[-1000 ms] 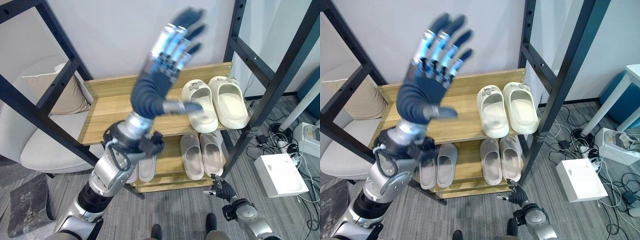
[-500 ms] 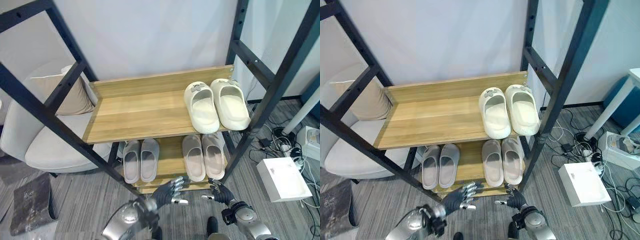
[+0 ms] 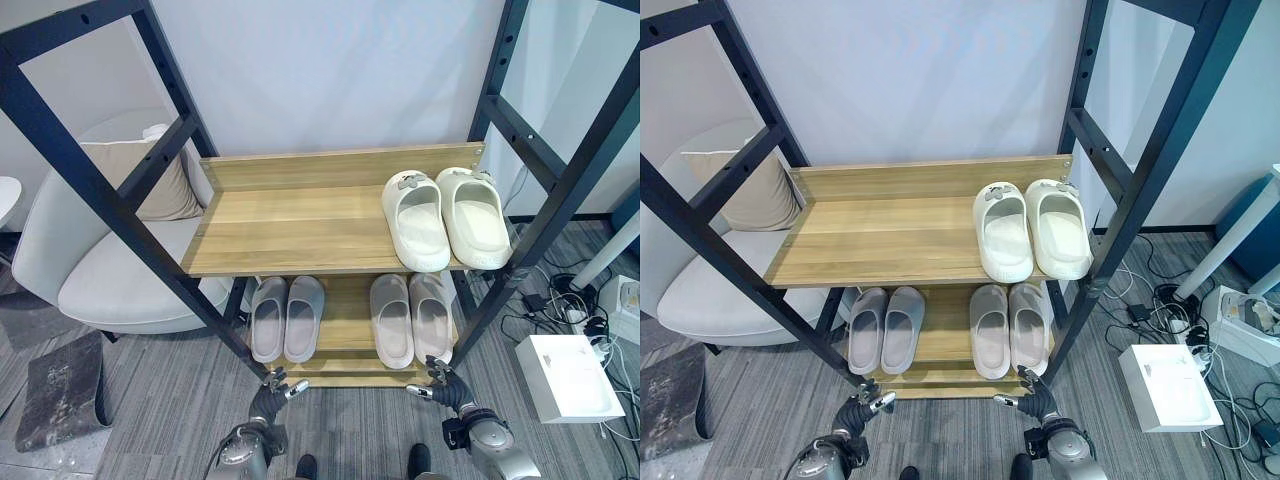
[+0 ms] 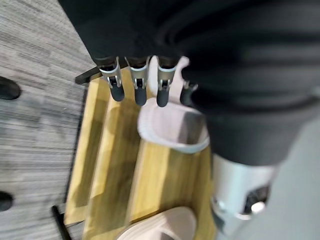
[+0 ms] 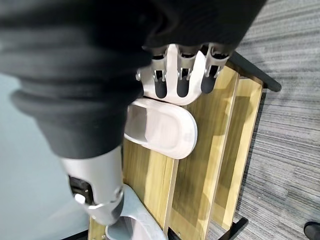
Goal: Arrange the slippers neatly on the shoe rack.
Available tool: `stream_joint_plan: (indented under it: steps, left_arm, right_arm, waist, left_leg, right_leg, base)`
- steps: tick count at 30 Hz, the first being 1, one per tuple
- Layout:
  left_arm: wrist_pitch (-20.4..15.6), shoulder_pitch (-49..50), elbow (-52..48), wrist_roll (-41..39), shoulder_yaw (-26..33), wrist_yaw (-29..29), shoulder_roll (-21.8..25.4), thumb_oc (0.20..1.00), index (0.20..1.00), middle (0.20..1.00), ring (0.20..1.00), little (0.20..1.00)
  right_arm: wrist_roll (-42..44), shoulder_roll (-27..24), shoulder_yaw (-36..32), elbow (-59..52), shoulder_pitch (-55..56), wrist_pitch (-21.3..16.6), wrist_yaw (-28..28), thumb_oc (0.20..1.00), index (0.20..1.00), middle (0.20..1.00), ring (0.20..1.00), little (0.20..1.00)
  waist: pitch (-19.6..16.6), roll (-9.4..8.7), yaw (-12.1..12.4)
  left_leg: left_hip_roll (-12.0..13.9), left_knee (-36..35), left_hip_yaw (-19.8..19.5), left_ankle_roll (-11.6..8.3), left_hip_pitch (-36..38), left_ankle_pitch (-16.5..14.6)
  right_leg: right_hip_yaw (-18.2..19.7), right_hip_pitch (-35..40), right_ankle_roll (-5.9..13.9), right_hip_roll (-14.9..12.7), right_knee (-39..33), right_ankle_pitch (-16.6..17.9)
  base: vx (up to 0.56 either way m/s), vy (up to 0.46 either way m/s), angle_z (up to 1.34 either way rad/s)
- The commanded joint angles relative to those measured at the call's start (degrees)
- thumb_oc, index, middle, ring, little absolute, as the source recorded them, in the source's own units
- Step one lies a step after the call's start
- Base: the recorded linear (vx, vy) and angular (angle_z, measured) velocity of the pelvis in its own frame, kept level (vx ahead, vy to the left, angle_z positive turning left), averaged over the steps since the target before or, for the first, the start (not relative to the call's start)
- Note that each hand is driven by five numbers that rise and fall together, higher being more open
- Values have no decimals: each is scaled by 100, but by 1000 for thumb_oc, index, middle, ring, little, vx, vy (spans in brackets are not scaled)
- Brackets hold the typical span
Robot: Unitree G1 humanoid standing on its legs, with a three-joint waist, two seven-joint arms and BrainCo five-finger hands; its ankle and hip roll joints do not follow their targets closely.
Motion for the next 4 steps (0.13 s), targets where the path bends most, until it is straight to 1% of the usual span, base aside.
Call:
stream_joint_plan:
  steps: [1,4]
  left_arm:
    - [-342,-523,-247,32,-3,57,192,1000,1000,1000,1000,1000]
    - [-334,-566,-314,204,-54,19,239,1000,1000,1000,1000,1000]
  right_arm:
    - [126,64,-203,-252,-361,-252,-104,1000,1000,1000,1000,1000]
    - [105,62,-241,-220,-399,-240,-141,1000,1000,1000,1000,1000]
  waist:
    - [195,-271,81]
    - [189,-278,64]
  left_leg:
    - [-221,-3,-24,20,156,-192]
    - [-213,-3,-2,22,168,-204]
  right_leg:
    - [-63,443,324,-79,12,-759]
    - [-46,454,324,-79,12,-767]
  base:
    - [0,0,0]
    - [0,0,0]
